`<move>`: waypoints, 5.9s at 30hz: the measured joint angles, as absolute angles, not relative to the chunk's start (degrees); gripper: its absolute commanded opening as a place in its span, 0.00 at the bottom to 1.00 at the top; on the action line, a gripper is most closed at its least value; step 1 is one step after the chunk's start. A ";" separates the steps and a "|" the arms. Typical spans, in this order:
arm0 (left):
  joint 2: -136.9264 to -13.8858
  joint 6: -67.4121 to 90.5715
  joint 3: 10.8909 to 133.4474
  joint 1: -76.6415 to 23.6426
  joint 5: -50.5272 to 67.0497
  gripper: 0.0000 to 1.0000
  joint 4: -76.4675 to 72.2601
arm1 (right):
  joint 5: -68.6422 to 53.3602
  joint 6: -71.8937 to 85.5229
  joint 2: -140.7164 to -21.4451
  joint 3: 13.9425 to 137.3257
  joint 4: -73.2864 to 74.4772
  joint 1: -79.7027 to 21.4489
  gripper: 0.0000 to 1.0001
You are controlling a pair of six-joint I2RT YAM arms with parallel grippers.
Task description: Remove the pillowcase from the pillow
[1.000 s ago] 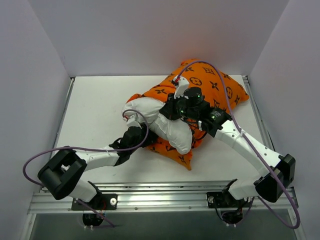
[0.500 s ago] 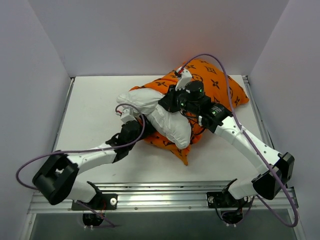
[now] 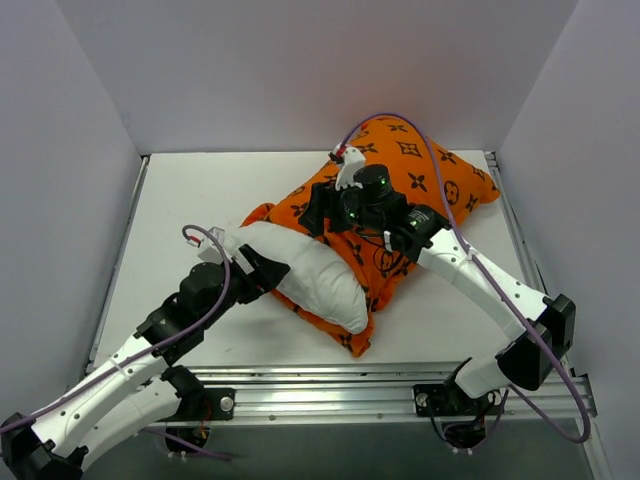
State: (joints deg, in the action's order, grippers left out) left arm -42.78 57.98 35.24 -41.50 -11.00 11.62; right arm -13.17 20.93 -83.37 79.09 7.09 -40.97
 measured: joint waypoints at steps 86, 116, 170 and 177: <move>-55.66 46.83 68.49 -45.28 -12.03 0.02 40.07 | -3.79 33.17 -83.15 67.72 9.08 -14.11 0.00; -84.88 39.27 98.45 -43.13 -18.68 0.02 38.24 | -26.06 24.80 -44.34 41.67 1.45 -20.69 0.79; -67.51 49.74 84.82 -6.68 48.40 0.02 44.12 | -8.67 45.15 -81.30 36.93 -21.58 -0.16 0.00; -67.31 43.88 84.77 -6.04 48.42 0.02 46.76 | -9.85 44.25 -77.06 36.93 -16.47 0.14 0.01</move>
State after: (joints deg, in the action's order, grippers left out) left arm -67.31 43.88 84.77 -6.04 48.42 46.76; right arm -9.85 44.25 -77.06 36.93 -16.47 0.14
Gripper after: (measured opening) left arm 0.063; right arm 0.008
